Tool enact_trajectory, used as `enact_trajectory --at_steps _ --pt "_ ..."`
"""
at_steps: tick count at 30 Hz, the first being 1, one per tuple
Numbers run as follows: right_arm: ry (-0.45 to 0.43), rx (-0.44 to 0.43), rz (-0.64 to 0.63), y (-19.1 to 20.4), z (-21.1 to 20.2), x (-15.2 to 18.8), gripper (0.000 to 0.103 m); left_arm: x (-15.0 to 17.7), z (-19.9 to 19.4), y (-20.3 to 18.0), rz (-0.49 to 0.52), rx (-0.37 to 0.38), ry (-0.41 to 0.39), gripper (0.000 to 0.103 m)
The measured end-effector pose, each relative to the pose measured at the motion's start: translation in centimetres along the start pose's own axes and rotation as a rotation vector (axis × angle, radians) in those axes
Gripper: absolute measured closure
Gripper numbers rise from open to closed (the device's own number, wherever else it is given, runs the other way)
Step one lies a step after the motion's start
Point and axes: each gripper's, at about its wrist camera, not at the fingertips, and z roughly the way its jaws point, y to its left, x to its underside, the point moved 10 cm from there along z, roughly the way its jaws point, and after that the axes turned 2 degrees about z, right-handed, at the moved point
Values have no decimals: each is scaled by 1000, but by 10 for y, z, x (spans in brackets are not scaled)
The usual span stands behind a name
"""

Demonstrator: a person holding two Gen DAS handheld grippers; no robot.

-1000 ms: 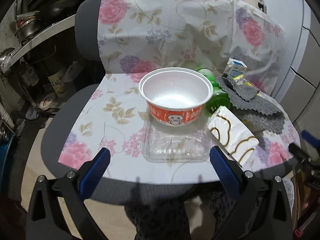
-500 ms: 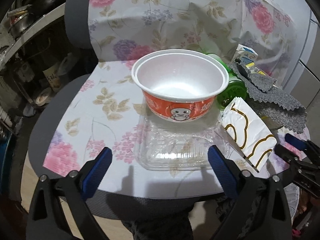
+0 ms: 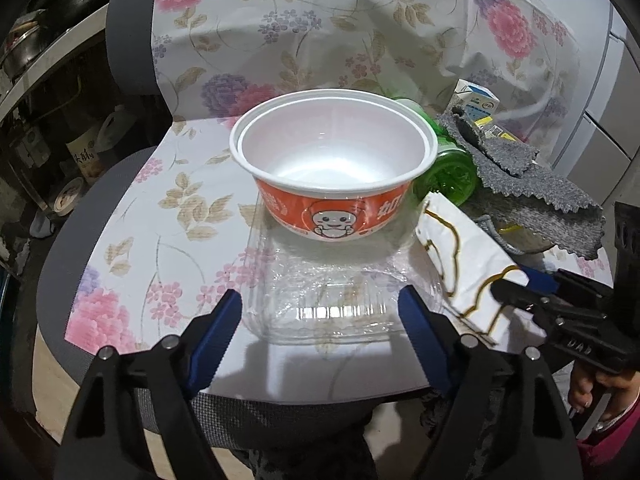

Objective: Collect trash
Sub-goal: 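Reach in and grasp the white gold-patterned paper bag with the right gripper, then grasp the white orange-printed bowl by its rim with the left gripper and lift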

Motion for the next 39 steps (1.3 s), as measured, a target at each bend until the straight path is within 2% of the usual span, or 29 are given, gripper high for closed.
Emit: enact_trajectory --at_steps 1,3,6,10,13,17,21,24,28,30,32,33,35,39 --pt "3 -9 -7 6 -1 1 81 1 -3 1 -3 0 -2 25" --pt "-18 -24 -26 17 -8 1 99 3 -8 3 -8 -2 -7 25" --pt "-88 22 -93 34 -31 -3 101 6 -21 11 -23 -16 -24 25" --pt "-230 176 -148 42 -80 -15 101 6 -35 22 -43 -37 -43 25" --pt "-333 282 -138 38 -120 -28 101 3 -40 30 -62 -48 -57 26" --pt "-416 372 -127 26 -153 -41 101 -11 -35 41 -109 -34 -64 40" --pt "-428 389 -109 16 -157 -44 101 -36 -22 49 -134 -26 -73 54" --pt "-412 393 -101 10 -147 -44 101 -58 -7 58 -171 -20 -85 55" --pt "-380 397 -88 4 -134 -41 101 -74 23 66 -220 9 -54 55" --pt "-368 400 -86 3 -130 -39 101 -73 38 67 -220 8 -28 65" --pt "-355 404 -84 1 -125 -38 101 -66 46 68 -227 21 -11 85" --pt "-353 404 -82 1 -124 -38 101 -63 48 68 -230 30 -8 90" --pt "-354 404 -76 1 -123 -37 101 -58 45 68 -228 24 -30 93" --pt "-375 392 -61 2 -124 -42 101 -61 20 68 -257 59 -120 99"
